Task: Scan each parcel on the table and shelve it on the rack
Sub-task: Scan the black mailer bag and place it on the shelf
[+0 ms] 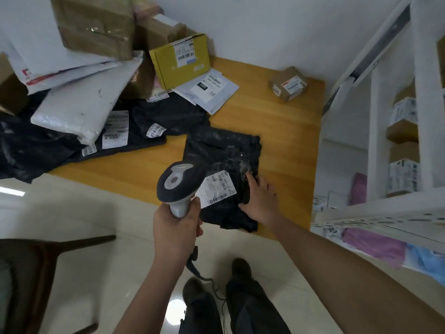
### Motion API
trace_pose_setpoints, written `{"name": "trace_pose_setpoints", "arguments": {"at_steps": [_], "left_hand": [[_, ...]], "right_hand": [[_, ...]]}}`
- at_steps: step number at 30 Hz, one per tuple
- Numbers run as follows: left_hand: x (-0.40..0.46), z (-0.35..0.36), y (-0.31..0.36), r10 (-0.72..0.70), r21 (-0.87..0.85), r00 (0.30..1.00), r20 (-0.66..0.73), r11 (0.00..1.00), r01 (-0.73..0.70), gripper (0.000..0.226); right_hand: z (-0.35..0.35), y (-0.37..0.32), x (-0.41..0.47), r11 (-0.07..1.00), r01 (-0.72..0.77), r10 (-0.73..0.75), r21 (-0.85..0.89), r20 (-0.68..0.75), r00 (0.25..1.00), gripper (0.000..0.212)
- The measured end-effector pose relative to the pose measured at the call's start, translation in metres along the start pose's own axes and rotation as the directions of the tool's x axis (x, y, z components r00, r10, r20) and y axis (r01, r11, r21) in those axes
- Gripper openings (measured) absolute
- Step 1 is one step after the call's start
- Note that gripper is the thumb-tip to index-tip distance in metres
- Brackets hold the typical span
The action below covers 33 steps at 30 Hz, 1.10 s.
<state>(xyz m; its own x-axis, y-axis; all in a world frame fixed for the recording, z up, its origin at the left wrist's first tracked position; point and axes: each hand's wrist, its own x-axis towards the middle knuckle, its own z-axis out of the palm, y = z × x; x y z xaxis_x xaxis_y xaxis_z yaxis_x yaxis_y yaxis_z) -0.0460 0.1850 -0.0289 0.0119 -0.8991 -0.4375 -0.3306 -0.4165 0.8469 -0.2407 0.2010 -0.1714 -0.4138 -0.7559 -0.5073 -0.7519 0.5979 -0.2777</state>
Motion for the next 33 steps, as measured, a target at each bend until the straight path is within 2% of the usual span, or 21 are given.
{"name": "trace_pose_setpoints", "arguments": {"at_steps": [2,5,7,10,11,15,20,26,33], "left_hand": [[-0.001,0.004,-0.001,0.007,0.015,1.000,-0.002,1.000,-0.007,0.028],[-0.004,0.012,-0.002,-0.011,0.014,1.000,0.007,1.000,0.011,0.026],[-0.007,0.017,-0.002,-0.021,0.012,1.000,0.018,1.000,0.021,0.027],[-0.015,0.025,-0.005,-0.034,0.022,0.999,0.042,0.999,0.033,0.029],[-0.018,0.028,-0.006,-0.039,0.025,0.998,0.050,0.999,0.038,0.028],[-0.026,0.040,-0.009,-0.052,0.024,0.995,0.082,0.998,0.050,0.025],[-0.031,0.055,-0.010,-0.037,0.052,0.991,0.125,0.998,0.031,0.025],[-0.037,0.064,-0.016,-0.047,0.130,0.995,0.091,0.991,0.035,0.028],[-0.046,0.069,-0.017,-0.087,0.154,0.994,0.069,0.985,0.076,0.034]], "right_hand": [[-0.016,0.003,0.012,0.999,0.047,-0.049,-0.025,-0.097,0.994,0.083],[-0.036,0.006,0.022,1.000,0.018,-0.022,-0.019,-0.247,0.969,0.073],[-0.036,0.011,0.022,0.999,0.028,-0.036,-0.038,-0.216,0.976,0.069],[-0.022,0.023,0.014,0.997,0.075,-0.075,-0.020,0.010,0.997,0.079],[-0.017,0.027,0.011,0.997,0.078,-0.077,-0.012,0.041,0.996,0.082],[-0.011,0.028,0.011,0.996,0.093,-0.093,0.002,-0.007,0.996,0.087],[-0.009,0.027,0.008,0.988,0.154,-0.154,-0.003,-0.001,0.988,0.093],[-0.001,0.031,0.007,0.990,0.133,-0.130,0.041,-0.065,0.989,0.106],[-0.003,0.030,0.007,0.991,0.126,-0.123,0.051,-0.059,0.991,0.104]]}}
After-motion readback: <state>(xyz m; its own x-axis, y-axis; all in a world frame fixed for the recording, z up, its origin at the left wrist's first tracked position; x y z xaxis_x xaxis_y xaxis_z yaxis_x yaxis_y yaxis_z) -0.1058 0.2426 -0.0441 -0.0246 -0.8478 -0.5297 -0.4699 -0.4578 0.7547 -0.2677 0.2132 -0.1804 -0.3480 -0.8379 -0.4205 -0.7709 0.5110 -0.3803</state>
